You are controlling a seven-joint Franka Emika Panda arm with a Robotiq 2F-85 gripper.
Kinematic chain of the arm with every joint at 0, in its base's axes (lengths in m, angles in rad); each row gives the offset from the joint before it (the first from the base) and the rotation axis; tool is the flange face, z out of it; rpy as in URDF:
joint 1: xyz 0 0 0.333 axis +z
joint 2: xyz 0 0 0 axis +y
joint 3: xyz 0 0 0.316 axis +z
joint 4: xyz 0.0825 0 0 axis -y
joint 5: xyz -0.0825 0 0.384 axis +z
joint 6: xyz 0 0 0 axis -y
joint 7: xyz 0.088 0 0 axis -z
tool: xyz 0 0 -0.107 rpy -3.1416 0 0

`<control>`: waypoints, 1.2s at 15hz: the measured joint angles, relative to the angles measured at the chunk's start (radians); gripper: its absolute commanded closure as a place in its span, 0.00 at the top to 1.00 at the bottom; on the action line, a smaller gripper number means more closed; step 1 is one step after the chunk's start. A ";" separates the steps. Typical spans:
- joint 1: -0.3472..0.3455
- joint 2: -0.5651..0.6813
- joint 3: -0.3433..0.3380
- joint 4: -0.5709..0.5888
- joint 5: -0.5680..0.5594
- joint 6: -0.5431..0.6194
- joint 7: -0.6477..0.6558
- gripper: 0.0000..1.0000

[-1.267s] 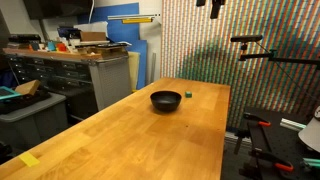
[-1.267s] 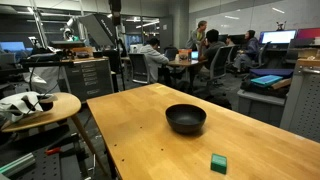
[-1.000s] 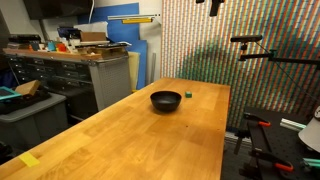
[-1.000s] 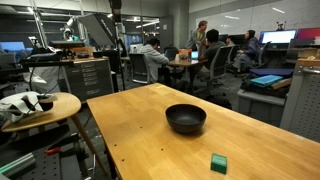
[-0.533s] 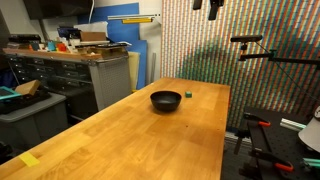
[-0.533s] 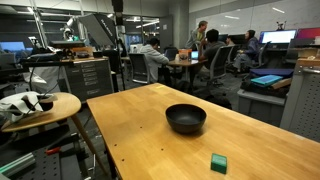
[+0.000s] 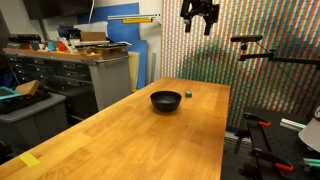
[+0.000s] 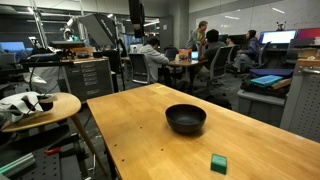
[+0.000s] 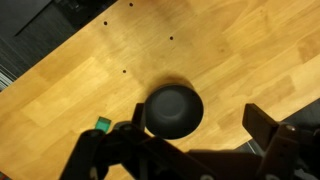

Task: Put the block in the bowl

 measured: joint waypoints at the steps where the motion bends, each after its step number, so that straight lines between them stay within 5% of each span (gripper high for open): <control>1: -0.015 0.011 -0.013 -0.003 -0.005 0.008 0.003 1.00; 9: -0.111 0.129 -0.142 -0.015 -0.040 0.160 0.004 1.00; 18: -0.123 0.380 -0.195 -0.012 -0.095 0.399 0.022 1.00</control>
